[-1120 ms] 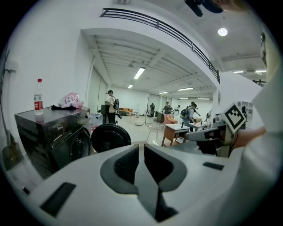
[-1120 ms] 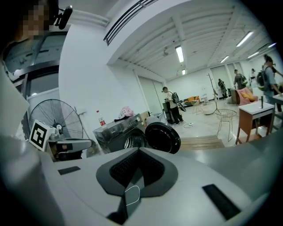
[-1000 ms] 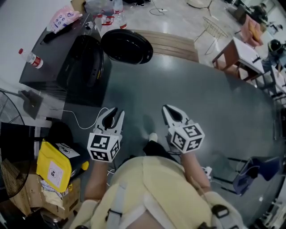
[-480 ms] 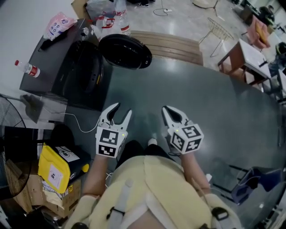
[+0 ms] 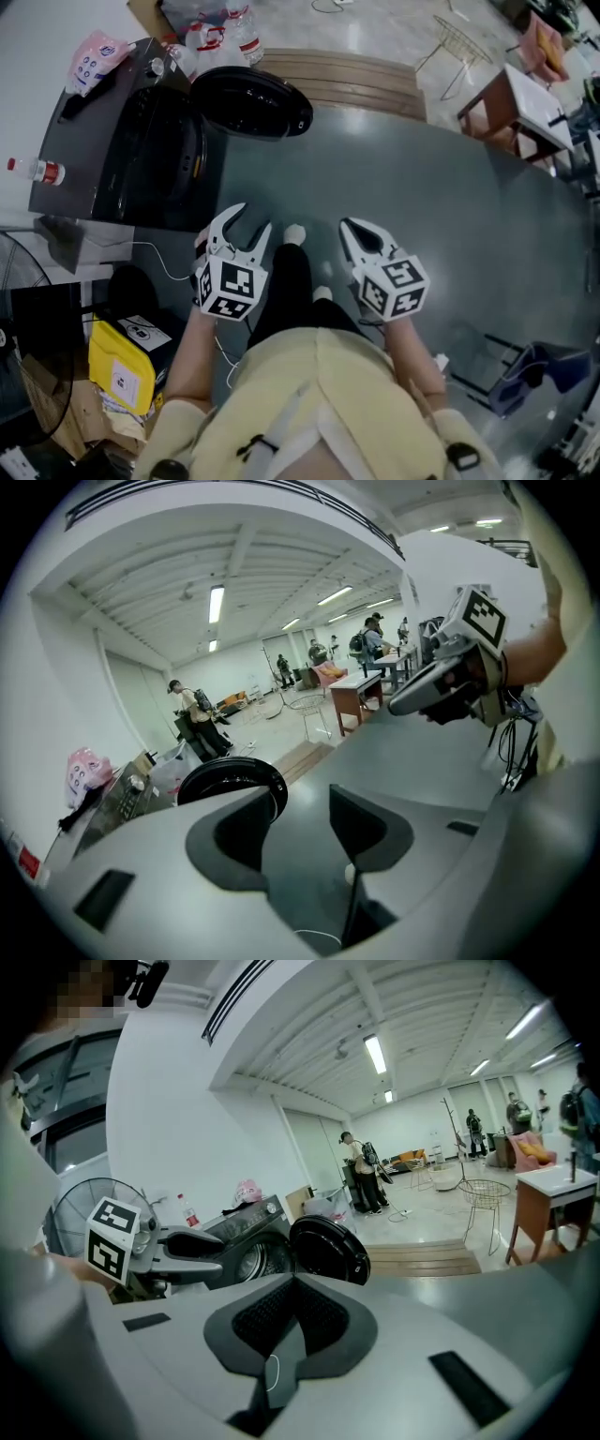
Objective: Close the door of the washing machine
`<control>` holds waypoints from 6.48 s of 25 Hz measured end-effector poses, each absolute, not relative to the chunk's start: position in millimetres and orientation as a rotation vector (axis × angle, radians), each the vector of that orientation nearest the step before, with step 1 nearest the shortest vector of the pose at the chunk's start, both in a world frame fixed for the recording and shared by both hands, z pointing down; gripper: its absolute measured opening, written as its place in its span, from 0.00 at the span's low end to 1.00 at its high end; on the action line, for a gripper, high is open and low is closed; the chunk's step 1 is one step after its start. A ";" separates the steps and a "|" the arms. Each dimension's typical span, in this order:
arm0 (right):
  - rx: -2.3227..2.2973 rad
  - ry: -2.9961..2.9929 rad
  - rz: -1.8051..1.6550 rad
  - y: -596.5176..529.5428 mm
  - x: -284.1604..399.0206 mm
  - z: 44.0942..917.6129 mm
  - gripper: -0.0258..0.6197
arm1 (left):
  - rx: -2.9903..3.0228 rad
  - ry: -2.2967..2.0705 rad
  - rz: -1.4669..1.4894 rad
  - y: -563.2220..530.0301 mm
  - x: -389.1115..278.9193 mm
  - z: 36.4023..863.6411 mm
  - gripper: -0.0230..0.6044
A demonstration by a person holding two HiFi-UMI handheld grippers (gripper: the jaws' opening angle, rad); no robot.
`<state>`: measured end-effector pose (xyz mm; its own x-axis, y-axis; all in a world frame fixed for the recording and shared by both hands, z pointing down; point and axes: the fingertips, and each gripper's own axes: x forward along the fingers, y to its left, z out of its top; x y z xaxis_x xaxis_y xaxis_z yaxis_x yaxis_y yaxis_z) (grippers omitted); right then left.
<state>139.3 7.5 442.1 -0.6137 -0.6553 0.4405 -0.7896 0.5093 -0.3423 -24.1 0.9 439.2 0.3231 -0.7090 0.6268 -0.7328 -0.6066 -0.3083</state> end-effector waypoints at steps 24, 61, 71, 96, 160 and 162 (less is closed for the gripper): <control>1.254 -2.302 0.870 -186.2 96.3 506.8 0.05 | 2.818 -0.908 1.596 -262.4 -16.5 516.1 0.33; 1.351 -2.088 1.013 -231.0 95.4 581.9 0.05 | 2.565 -0.190 2.170 -445.1 -27.7 611.4 0.33; 1.389 -2.065 1.029 -222.1 99.2 579.9 0.05 | 2.538 -0.197 2.146 -446.0 -27.1 615.5 0.33; 1.314 -2.168 0.941 -170.7 61.5 559.5 0.05 | 2.751 -0.335 2.118 -347.9 -56.0 618.8 0.34; 0.949 -2.272 0.926 -65.2 -105.4 575.4 0.05 | 2.440 -0.339 2.561 -136.4 -295.5 624.3 0.41; 0.946 -2.270 0.927 -63.8 -108.3 576.9 0.05 | 2.426 -0.336 2.559 -135.5 -300.9 624.7 0.41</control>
<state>-108.3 -63.8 576.9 -0.6285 -0.4082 0.6621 -0.7549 0.5250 -0.3930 -300.9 -135.5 624.7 -0.0198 -0.4065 0.9134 0.1569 -0.9035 -0.3987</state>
